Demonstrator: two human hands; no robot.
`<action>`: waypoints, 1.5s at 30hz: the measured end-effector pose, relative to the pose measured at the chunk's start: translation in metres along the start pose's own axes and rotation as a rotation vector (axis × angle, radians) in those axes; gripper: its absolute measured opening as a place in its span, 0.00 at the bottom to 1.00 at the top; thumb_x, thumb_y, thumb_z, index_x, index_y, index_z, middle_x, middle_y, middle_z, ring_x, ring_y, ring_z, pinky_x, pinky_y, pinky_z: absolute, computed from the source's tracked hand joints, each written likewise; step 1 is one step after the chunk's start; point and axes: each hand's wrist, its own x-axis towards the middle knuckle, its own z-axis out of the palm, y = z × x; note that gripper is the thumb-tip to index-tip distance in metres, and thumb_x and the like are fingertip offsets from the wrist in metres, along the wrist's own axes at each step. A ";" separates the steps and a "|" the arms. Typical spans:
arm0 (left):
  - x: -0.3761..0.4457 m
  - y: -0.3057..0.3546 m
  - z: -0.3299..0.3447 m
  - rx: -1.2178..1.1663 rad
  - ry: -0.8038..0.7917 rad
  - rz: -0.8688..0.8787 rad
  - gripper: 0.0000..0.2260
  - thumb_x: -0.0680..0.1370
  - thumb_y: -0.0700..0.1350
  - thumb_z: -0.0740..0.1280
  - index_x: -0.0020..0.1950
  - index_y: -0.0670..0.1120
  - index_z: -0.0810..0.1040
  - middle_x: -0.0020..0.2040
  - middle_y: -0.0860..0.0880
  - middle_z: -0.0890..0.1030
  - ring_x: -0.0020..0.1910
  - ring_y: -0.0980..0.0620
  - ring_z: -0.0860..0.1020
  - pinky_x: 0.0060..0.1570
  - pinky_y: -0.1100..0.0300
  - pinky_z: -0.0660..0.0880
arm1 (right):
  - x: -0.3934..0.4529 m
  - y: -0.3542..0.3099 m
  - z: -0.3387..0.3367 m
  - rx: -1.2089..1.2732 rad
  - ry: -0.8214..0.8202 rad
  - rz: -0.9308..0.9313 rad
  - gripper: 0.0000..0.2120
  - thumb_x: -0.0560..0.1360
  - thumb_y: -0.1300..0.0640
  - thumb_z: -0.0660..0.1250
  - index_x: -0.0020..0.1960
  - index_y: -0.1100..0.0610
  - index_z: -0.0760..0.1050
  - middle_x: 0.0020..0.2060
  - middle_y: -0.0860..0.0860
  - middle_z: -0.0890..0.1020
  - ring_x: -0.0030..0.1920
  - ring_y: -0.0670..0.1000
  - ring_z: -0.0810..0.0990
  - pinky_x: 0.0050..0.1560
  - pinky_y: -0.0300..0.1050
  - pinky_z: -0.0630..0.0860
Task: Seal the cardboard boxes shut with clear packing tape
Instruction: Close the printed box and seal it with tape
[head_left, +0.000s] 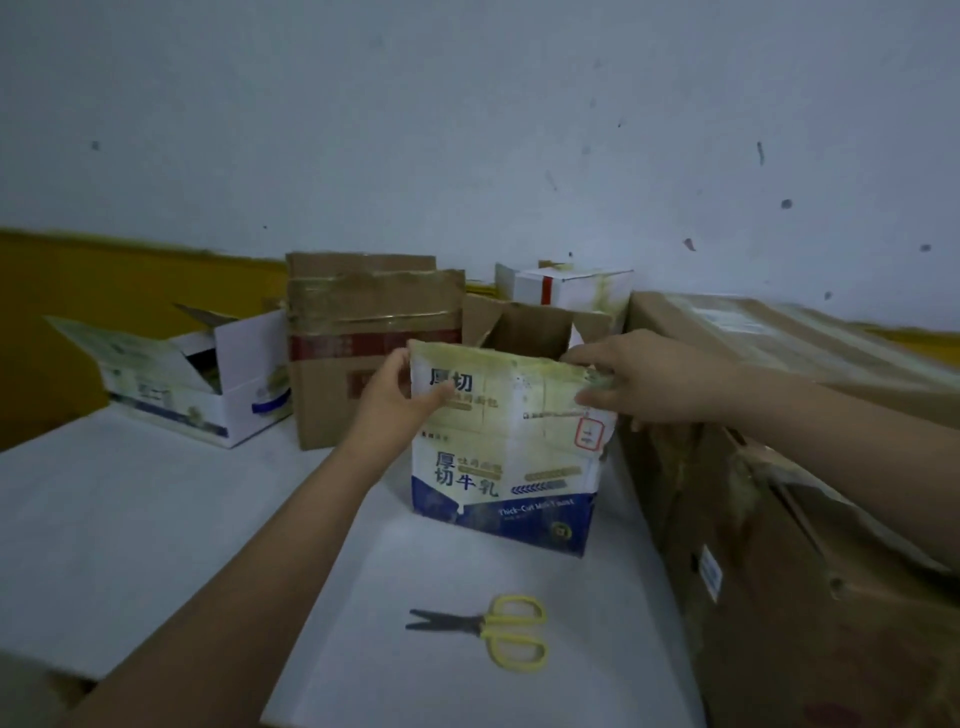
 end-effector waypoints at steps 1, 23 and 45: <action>0.003 -0.002 -0.001 -0.080 0.003 -0.006 0.13 0.76 0.48 0.75 0.57 0.55 0.77 0.57 0.51 0.84 0.56 0.50 0.83 0.56 0.40 0.81 | 0.000 -0.003 -0.002 0.025 0.009 0.003 0.14 0.81 0.50 0.65 0.66 0.47 0.74 0.54 0.47 0.82 0.43 0.42 0.83 0.44 0.40 0.80; -0.120 -0.001 -0.067 0.407 0.263 0.364 0.49 0.71 0.65 0.72 0.82 0.56 0.45 0.80 0.53 0.47 0.80 0.50 0.48 0.77 0.41 0.59 | 0.033 -0.190 -0.003 0.338 0.200 -0.219 0.17 0.81 0.50 0.65 0.66 0.56 0.78 0.57 0.48 0.81 0.58 0.49 0.77 0.52 0.37 0.67; -0.138 -0.032 -0.126 0.990 -0.225 0.681 0.21 0.74 0.70 0.64 0.42 0.53 0.67 0.64 0.54 0.77 0.58 0.56 0.73 0.54 0.55 0.72 | 0.012 -0.096 0.077 -0.173 0.400 0.148 0.15 0.80 0.46 0.58 0.49 0.47 0.83 0.53 0.48 0.83 0.56 0.54 0.71 0.52 0.49 0.65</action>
